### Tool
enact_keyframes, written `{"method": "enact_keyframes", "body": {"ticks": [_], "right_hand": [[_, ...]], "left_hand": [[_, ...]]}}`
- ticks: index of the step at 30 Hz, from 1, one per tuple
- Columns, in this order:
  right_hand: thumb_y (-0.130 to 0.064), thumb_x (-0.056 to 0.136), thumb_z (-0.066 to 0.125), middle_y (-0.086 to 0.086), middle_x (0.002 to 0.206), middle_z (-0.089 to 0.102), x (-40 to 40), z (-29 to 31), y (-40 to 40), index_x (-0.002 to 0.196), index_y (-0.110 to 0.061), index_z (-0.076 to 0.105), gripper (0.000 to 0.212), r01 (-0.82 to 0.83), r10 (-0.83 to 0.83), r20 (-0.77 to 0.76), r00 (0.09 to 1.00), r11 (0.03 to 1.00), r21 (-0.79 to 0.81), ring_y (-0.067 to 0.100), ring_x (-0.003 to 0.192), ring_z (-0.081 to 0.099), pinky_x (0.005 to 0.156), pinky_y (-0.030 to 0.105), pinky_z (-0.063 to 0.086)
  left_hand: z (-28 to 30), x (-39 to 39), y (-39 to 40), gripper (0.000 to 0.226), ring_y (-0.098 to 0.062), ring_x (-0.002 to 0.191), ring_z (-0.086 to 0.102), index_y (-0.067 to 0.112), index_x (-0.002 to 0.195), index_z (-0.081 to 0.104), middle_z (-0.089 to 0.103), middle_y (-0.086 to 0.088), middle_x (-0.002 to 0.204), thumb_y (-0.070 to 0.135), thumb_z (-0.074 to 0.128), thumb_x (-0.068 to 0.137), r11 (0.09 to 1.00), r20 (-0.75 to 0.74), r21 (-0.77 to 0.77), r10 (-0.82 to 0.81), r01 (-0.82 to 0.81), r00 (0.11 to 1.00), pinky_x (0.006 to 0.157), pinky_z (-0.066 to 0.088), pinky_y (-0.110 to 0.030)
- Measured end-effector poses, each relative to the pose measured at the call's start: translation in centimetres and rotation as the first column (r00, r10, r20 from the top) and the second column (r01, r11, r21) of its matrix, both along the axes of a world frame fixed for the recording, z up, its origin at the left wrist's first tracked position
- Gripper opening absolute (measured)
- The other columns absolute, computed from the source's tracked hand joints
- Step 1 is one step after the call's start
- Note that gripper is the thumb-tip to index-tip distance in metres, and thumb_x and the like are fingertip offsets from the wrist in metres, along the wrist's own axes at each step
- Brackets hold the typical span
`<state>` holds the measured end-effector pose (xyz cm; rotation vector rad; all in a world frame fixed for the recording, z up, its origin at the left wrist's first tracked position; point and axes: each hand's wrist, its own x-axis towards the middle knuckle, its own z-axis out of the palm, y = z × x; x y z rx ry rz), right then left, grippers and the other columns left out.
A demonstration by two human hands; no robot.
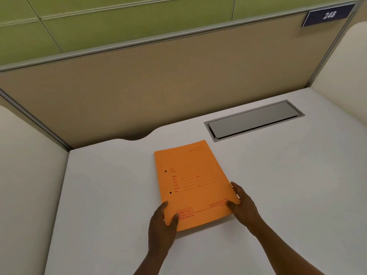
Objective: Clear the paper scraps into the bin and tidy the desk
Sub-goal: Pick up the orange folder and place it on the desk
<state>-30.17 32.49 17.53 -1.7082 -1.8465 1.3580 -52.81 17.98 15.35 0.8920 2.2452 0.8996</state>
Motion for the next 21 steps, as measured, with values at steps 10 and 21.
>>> {"method": "enact_keyframes", "body": {"ticks": [10, 21], "right_hand": [[-0.099, 0.060, 0.016, 0.001, 0.163, -0.005, -1.4, -6.4, 0.4, 0.154, -0.021, -0.004, 0.123, -0.401, 0.294, 0.453, 0.842, 0.902, 0.161, 0.024, 0.150, -0.001, 0.119, 0.046, 0.014], [-0.094, 0.067, 0.017, -0.002, 0.159, -0.022, -3.9, -7.8, 5.5, 0.149, -0.024, -0.021, 0.114, -0.488, 0.333, 0.538, 0.774, 0.856, 0.171, 0.018, 0.146, -0.020, 0.119, 0.040, -0.007]], "left_hand": [[-5.7, -1.2, 0.2, 0.113, -0.028, 0.145, 0.025, 0.013, 0.152, 0.027, 0.024, -0.005, 0.160, 0.085, 0.049, 0.067, 0.910, -0.414, -0.264, -0.406, 0.320, 0.815, 0.112, 0.028, -0.050], [-7.1, -4.5, 5.5, 0.105, -0.028, 0.149, 0.015, 0.016, 0.155, 0.016, 0.015, -0.004, 0.162, 0.084, 0.036, 0.077, 0.896, -0.416, -0.288, -0.434, 0.337, 0.799, 0.117, 0.016, -0.051]]}}
